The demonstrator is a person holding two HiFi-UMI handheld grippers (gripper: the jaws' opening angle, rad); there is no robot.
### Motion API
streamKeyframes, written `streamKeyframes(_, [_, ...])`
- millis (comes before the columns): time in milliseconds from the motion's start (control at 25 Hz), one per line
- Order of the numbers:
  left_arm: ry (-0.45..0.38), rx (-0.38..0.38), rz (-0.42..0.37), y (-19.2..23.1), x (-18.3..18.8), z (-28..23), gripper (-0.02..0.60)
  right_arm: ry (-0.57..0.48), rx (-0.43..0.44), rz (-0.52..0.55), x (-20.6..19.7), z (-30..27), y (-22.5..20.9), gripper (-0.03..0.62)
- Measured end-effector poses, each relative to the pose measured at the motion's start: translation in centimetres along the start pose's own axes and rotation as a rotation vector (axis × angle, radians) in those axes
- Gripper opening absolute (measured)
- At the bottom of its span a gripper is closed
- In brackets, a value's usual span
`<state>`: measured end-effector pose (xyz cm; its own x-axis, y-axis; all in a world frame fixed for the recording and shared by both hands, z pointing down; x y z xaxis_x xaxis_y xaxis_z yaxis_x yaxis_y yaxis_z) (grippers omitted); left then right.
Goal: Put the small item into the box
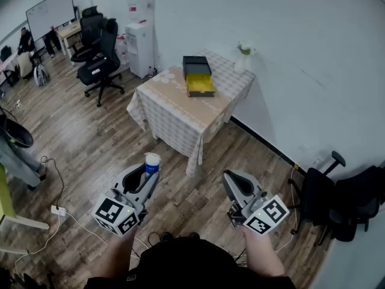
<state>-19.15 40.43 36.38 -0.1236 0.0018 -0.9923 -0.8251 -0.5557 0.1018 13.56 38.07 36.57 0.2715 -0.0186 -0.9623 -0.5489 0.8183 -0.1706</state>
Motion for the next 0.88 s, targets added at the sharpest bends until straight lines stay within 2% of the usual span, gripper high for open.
streamKeyframes(560, [0.011,-0.004,-0.003,-0.6,-0.3,-1.0,0.135,-0.001,0.016,-0.011,0.2,0.5,-0.7,0.035])
streamKeyframes(880, [0.013,-0.025,-0.023,-3.3,-0.1,-3.8,0.135,-0.029,0.021,-0.023,1.1,3.4,-2.8,0.037])
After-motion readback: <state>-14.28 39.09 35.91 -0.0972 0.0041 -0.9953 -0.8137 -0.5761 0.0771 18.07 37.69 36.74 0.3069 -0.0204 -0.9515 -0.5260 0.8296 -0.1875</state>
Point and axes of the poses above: the fingertips, and each gripper's own axes: z backward along the fingers, y to its left, x out of its top, the point moved 10 cm from there along z, backward along the fingers, and after that the axes turned 5 degrees about -y, right-handed, at the moved point
